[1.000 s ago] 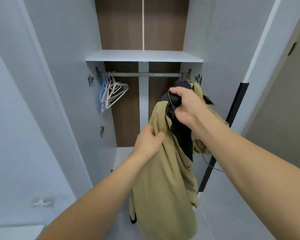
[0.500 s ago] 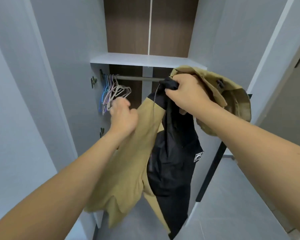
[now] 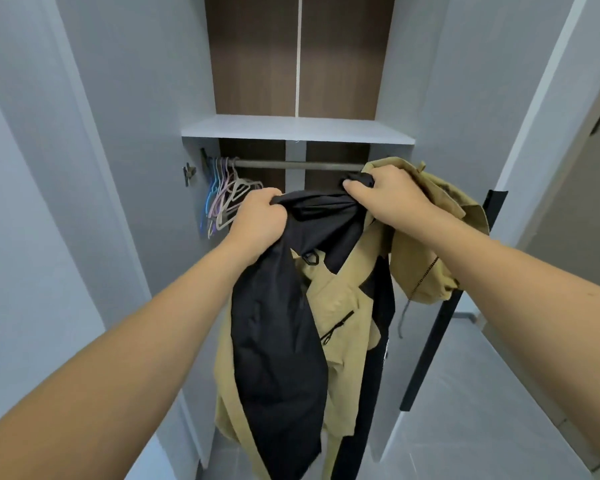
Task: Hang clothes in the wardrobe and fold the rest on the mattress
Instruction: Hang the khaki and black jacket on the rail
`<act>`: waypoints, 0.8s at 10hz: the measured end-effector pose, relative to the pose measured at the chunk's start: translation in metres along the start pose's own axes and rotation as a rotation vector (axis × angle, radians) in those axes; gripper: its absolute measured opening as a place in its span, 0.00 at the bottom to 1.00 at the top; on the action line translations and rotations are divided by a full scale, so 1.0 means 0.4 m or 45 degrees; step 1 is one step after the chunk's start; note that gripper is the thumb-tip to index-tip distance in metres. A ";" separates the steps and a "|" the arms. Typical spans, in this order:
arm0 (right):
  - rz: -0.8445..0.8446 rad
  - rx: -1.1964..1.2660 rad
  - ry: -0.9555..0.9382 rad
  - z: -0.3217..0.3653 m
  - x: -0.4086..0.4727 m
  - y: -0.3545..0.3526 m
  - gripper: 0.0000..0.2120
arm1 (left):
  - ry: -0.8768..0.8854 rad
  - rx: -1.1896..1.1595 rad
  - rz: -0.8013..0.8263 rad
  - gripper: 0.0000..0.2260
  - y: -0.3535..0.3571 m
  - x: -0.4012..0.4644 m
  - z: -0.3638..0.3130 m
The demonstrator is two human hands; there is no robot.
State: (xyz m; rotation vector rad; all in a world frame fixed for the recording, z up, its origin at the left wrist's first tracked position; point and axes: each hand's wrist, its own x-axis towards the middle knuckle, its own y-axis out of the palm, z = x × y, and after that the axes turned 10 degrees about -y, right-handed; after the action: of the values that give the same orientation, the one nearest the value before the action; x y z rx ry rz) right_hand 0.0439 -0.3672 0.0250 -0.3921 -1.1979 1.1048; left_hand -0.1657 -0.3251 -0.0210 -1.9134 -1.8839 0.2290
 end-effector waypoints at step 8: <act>-0.610 0.555 0.393 -0.105 -0.205 0.364 0.41 | -0.441 -0.505 0.153 0.09 -0.041 0.021 -0.044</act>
State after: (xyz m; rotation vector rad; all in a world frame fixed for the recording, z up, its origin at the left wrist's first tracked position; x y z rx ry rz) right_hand 0.0160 -0.3570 -0.1447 0.0638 -0.6990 0.8169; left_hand -0.1728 -0.3207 0.0031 -2.3822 -2.1651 0.2517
